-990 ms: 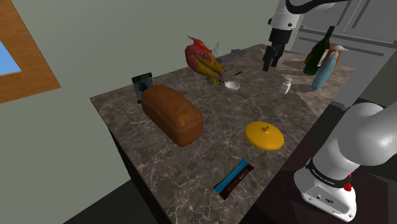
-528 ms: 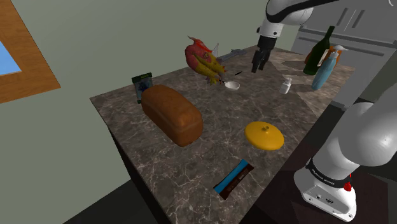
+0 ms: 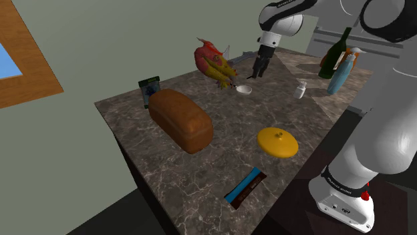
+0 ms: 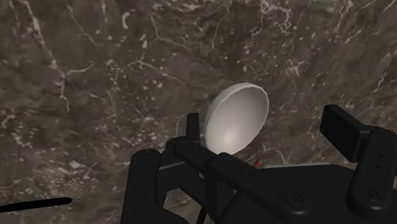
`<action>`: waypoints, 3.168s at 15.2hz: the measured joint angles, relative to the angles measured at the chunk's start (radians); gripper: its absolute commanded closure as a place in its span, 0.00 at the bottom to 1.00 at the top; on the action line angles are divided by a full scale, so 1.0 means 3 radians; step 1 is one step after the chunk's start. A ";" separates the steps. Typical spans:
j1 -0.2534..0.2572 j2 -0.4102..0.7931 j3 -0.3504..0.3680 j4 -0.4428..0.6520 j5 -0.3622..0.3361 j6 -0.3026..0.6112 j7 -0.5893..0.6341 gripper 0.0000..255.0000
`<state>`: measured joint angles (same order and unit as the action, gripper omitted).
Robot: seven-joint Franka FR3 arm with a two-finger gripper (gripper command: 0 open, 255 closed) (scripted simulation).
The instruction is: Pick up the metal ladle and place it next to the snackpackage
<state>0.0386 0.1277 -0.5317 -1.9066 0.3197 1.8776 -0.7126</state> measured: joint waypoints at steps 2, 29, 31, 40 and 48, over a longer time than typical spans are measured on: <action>-0.0102 0.0321 0.0004 0.0282 0.0232 -0.0087 -0.0204 0.00; -0.0288 0.1009 0.0157 0.0641 0.0718 0.0026 -0.0549 1.00; -0.0287 0.0997 0.0153 0.0646 0.0710 0.0010 -0.0542 1.00; -0.0278 0.0866 0.0113 0.0836 0.0609 -0.0269 -0.0399 1.00; -0.0285 0.0769 0.0088 0.1056 0.0539 -0.0551 -0.0284 1.00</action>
<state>-0.0469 0.3584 -0.5053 -1.5899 0.4813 1.7123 -0.7977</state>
